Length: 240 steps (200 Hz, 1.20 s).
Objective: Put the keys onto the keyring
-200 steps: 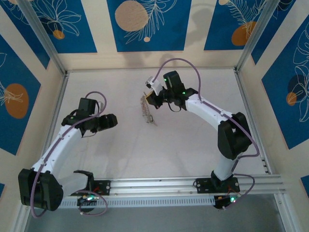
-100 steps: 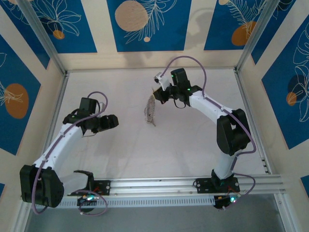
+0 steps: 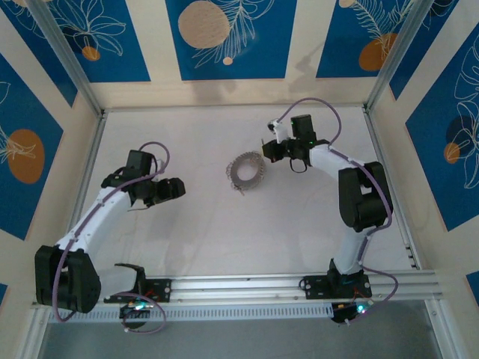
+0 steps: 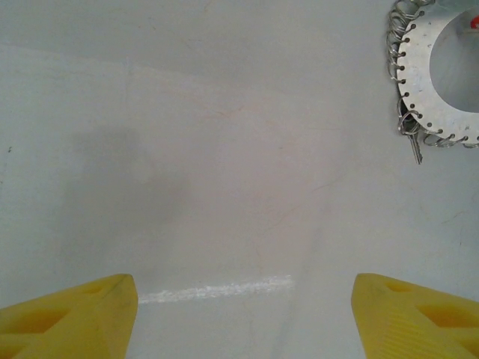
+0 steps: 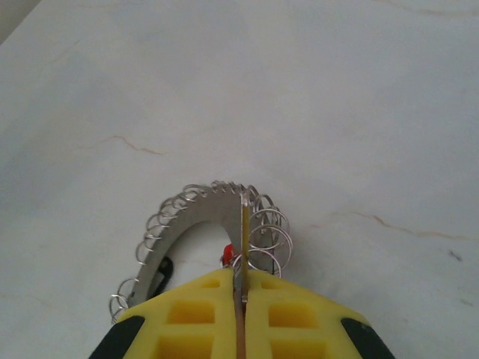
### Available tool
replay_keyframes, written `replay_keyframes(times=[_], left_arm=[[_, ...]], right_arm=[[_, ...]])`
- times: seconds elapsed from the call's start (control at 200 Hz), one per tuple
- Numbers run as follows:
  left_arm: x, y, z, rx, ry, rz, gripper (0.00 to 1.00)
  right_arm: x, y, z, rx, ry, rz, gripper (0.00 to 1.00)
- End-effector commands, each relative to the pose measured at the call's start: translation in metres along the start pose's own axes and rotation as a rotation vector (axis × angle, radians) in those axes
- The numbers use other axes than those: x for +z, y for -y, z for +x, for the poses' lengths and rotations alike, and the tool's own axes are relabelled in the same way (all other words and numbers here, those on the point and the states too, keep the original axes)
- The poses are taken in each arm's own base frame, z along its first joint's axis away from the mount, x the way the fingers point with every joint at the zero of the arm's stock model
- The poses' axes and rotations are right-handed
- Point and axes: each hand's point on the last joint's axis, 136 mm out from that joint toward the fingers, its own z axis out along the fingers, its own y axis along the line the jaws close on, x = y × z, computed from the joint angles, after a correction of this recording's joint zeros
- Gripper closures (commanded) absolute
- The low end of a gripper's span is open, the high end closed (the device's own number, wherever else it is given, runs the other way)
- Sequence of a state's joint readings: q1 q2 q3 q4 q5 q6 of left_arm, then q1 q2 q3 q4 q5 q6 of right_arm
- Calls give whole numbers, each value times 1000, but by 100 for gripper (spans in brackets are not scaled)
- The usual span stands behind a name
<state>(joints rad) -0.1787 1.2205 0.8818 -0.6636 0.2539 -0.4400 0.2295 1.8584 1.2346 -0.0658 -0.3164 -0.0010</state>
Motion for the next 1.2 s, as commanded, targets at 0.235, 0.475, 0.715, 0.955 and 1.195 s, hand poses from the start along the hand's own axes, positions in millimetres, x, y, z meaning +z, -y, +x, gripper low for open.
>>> replay_keyframes(times=[0.235,0.475,0.715,0.955,1.195], left_arm=[[10,-10,-1,-77,20,-14,24],[1,-9,-10,-71,127,3,0],[-16,-20,-25,-24,212,-92,0],[-23,-32,-32,-10,305,-151,0],[-16,-19,-56,170,351,-131,0]], right_arm=[[-7,61,19,401,55,36,100],[-17,101,51,661,60,107,95],[-39,116,60,740,116,149,79],[-74,120,59,789,193,177,67],[-131,75,26,473,338,282,60]])
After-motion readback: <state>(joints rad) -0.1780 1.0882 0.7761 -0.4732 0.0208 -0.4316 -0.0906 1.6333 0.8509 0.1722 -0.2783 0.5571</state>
